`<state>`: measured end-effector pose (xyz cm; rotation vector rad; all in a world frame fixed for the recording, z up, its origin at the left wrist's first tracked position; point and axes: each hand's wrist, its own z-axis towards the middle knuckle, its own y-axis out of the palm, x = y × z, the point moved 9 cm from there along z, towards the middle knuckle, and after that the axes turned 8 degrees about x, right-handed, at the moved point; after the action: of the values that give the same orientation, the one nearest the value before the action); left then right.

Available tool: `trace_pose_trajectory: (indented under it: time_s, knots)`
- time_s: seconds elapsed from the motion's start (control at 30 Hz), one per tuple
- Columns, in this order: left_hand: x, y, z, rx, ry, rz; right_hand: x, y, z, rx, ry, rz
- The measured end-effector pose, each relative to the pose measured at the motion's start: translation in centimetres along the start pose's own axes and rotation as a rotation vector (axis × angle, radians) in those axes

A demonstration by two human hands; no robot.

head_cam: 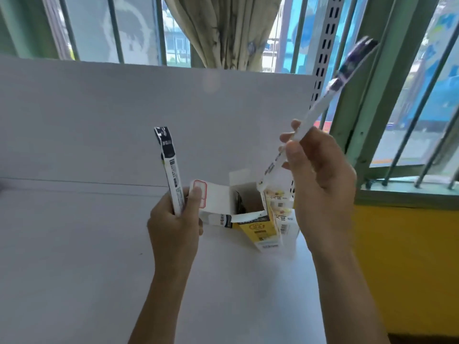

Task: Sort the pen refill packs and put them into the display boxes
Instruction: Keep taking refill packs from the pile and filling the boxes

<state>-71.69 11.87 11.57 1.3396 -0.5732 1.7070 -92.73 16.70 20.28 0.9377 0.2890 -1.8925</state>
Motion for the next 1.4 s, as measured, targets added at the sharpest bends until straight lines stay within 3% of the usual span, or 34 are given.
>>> trace_pose_trajectory:
  time_s: [0.1,0.23,0.47,0.53,0.63,0.73,0.83,0.97,1.13,1.4]
  knots:
    - [0.5,-0.3,-0.5,0.021,0.003,0.000,0.4,2.0,-0.5,-0.180,-0.022,-0.108]
    - [0.3,-0.6,-0.8,0.025,0.001,0.005,2.9,3.7,-2.3,-0.398,-0.099,-0.499]
    - [-0.3,-1.3,-0.3,0.027,-0.068,-0.032,8.0,1.8,-5.0,-0.653,0.255,-0.214]
    - [-0.7,-1.4,-0.3,0.032,-0.090,-0.029,9.8,1.9,-6.1,-0.743,0.295,-0.287]
    - [-0.7,-2.1,-0.1,0.090,-0.097,0.004,10.3,2.2,-5.6,-0.664,0.165,-0.403]
    - [-0.1,-4.9,0.5,0.281,-0.113,-0.179,9.7,2.8,-5.2,-0.614,0.065,-0.480]
    - [2.8,-7.2,-0.3,0.400,0.068,-0.264,9.5,3.2,-5.7,-0.628,0.019,-0.516]
    - [5.5,-5.8,-2.3,0.270,0.290,-0.280,9.5,3.8,-6.4,-0.668,-0.051,-0.538]
    - [3.2,-2.9,-2.3,0.121,0.229,-0.159,9.2,3.7,-6.3,-0.674,-0.064,-0.551]
    - [1.9,-3.3,-2.1,0.175,0.183,-0.148,9.3,3.6,-6.4,-0.675,-0.035,-0.564]
